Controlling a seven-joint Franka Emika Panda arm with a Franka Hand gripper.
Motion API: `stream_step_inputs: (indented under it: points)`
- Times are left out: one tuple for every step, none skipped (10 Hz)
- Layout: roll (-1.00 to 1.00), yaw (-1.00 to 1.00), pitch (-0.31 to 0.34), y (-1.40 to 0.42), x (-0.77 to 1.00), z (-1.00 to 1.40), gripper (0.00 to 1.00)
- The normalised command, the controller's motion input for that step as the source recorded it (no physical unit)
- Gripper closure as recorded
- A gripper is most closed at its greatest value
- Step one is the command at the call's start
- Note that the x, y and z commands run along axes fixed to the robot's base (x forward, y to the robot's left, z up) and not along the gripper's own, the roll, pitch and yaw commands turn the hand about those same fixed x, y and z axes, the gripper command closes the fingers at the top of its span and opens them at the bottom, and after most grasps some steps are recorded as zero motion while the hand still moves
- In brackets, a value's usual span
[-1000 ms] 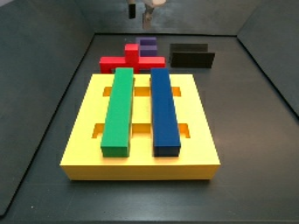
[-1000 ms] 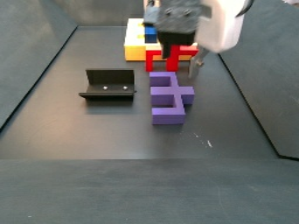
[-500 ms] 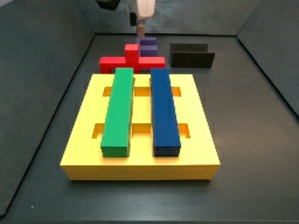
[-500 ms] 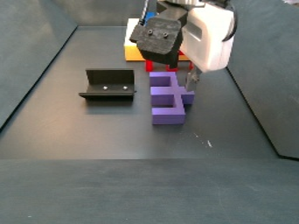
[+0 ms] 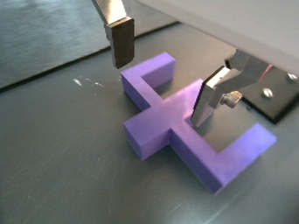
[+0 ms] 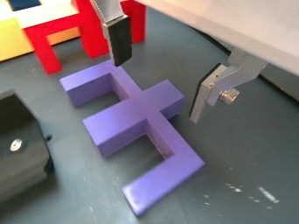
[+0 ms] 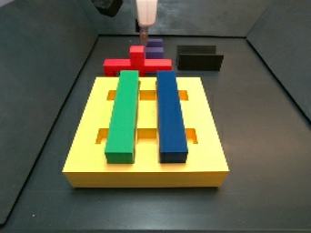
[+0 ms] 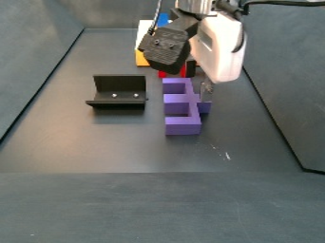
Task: Pick up the purple object. Move up. Place the purple object on the fixture. Regrasp the purple object. Move to above the board. Insert the purple object.
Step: Pick up the purple object.
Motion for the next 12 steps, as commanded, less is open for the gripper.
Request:
stream_step_inputs:
  points:
    - [-0.01, -0.56, 0.051, -0.10, 0.00, -0.24, 0.00]
    - [0.00, -0.55, 0.069, 0.00, -0.04, -0.27, 0.00]
    - [0.00, -0.48, 0.057, 0.00, -0.22, -0.32, 0.00]
    - [0.00, -0.23, 0.000, 0.00, -0.27, -0.27, 0.00]
    - [0.00, -0.18, 0.000, 0.00, -0.21, -0.26, 0.00]
    - [0.00, -0.10, 0.000, 0.00, -0.27, -0.22, 0.00]
    - [0.06, -0.08, 0.000, 0.00, 0.00, -0.19, 0.00]
    - [0.05, -0.16, 0.000, 0.00, 0.00, -0.20, 0.00]
    - [0.05, -0.17, 0.000, 0.00, 0.00, -0.17, 0.00]
    - [0.05, -0.16, 0.000, 0.00, 0.00, -0.18, 0.00]
    - [0.03, -0.13, 0.000, 0.00, 0.00, -0.25, 0.00]
    - [0.02, -0.14, 0.000, 0.00, 0.00, -0.23, 0.00]
